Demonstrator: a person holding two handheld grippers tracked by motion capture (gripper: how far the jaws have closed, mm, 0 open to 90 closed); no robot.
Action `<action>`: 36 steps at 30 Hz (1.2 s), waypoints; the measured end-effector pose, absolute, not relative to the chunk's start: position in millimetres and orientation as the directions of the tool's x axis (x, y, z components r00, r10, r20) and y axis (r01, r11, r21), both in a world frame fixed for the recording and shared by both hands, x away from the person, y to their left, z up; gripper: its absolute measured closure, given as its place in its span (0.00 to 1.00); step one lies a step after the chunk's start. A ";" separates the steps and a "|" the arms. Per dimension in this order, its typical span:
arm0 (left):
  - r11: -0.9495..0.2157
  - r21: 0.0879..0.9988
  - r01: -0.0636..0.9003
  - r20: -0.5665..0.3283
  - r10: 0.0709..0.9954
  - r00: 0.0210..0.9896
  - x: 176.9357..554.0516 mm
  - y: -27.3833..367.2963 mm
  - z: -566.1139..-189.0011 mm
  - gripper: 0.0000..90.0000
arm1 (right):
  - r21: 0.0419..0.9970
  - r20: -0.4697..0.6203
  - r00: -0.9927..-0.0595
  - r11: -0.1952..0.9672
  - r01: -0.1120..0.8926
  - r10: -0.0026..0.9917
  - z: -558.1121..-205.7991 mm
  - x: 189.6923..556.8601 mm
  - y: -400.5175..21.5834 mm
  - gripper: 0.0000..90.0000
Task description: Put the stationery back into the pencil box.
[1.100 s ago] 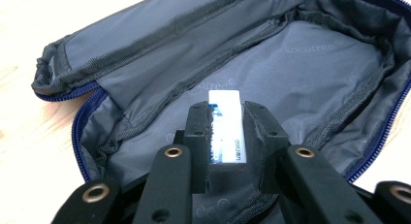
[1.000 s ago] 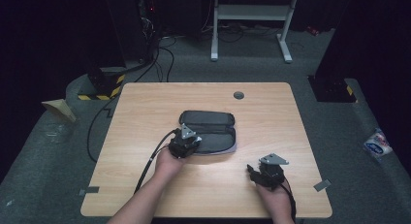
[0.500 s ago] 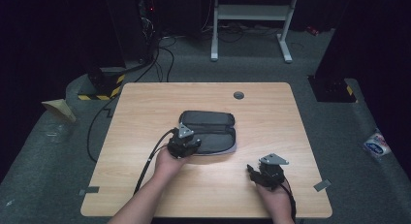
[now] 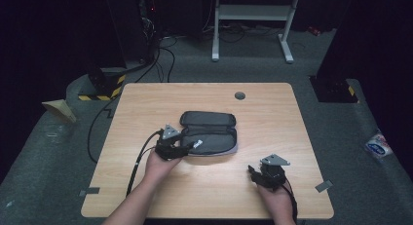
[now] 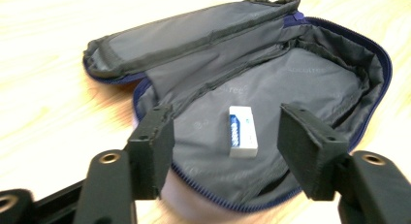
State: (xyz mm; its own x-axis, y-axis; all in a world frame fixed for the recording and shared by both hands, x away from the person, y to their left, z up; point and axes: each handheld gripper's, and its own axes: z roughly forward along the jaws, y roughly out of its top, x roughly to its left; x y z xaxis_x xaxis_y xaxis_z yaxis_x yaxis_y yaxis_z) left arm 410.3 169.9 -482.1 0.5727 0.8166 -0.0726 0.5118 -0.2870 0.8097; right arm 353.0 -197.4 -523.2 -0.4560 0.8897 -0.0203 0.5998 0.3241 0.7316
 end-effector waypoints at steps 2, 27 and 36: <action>-0.295 0.801 0.521 -0.078 0.811 0.579 407.6 175.2 -481.0 0.36 | 0.731 -0.020 -0.455 0.323 0.600 0.890 -523.2 352.8 -197.3 0.44; -0.295 0.700 0.650 -0.001 0.910 0.415 367.8 295.7 -517.9 0.00 | 0.731 -0.017 -0.452 0.319 0.603 0.892 -523.2 352.2 -197.1 0.44; -0.272 0.708 0.652 -0.020 0.915 0.403 340.7 330.3 -529.8 0.01 | 0.731 -0.017 -0.448 0.317 0.604 0.894 -523.2 351.6 -196.8 0.44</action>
State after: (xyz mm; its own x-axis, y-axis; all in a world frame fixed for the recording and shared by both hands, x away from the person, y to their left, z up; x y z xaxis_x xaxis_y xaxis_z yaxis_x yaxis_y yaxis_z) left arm 340.7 330.3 -529.8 0.4035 0.9148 -0.0197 0.6516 -0.2721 0.7081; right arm 351.6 -196.8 -523.2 -0.4480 0.8939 -0.0169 0.6042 0.3166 0.7312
